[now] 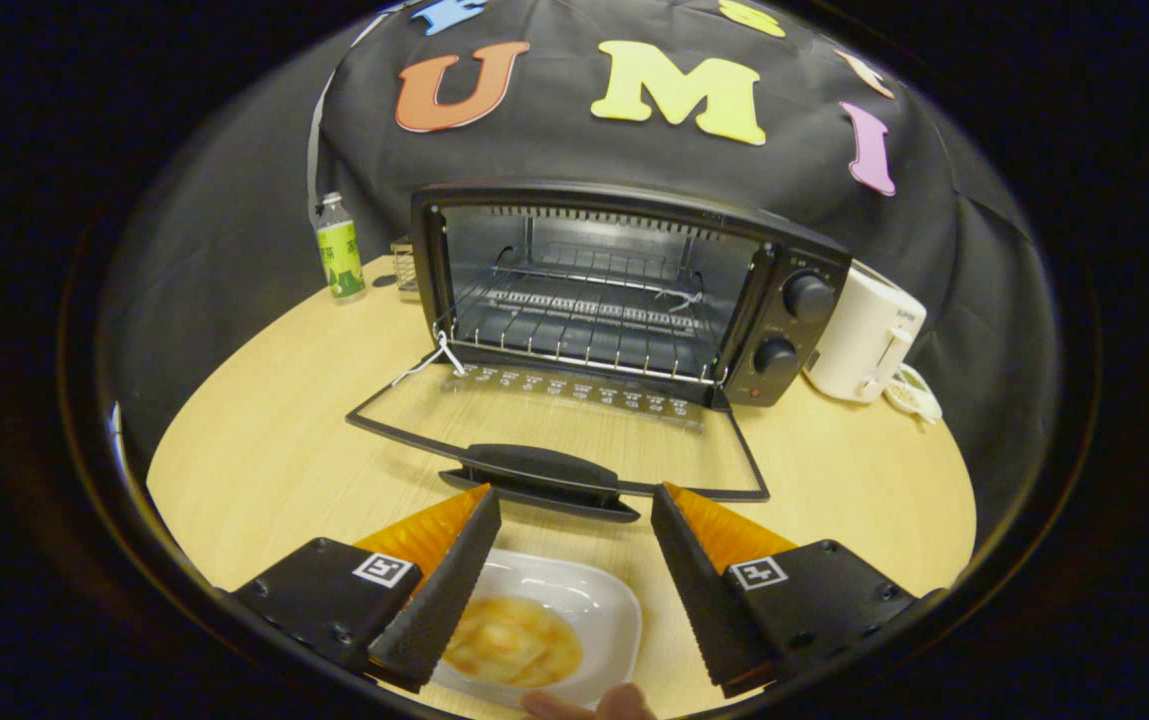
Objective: Open the toaster oven, put the food inside, and close the toaster oven door.
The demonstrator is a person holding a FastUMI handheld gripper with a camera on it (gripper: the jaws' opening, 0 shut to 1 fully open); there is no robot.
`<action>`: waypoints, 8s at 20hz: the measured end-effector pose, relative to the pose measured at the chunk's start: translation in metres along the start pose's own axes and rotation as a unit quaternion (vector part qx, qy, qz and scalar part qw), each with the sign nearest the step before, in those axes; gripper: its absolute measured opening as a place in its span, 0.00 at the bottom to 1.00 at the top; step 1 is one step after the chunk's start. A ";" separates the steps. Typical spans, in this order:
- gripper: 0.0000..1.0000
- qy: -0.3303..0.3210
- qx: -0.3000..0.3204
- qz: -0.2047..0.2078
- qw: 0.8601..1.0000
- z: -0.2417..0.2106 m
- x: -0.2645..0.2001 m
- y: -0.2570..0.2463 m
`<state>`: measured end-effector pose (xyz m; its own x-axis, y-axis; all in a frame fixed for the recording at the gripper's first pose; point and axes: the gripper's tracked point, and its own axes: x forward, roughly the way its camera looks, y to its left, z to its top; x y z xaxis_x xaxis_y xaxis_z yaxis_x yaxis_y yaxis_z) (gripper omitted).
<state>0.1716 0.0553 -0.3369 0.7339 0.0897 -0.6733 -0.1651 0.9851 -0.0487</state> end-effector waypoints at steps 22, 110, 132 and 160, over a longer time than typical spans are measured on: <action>1.00 -0.116 -0.056 0.034 0.991 -0.039 -0.094 0.029; 1.00 -0.226 0.113 0.043 0.967 0.078 -0.124 -0.010; 1.00 -0.013 0.040 0.034 0.999 -0.029 -0.009 0.031; 1.00 -0.257 0.021 -0.055 0.965 0.126 -0.049 -0.008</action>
<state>0.2203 0.0620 -0.2107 0.9768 0.0343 -0.2113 -0.0485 0.9969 -0.0624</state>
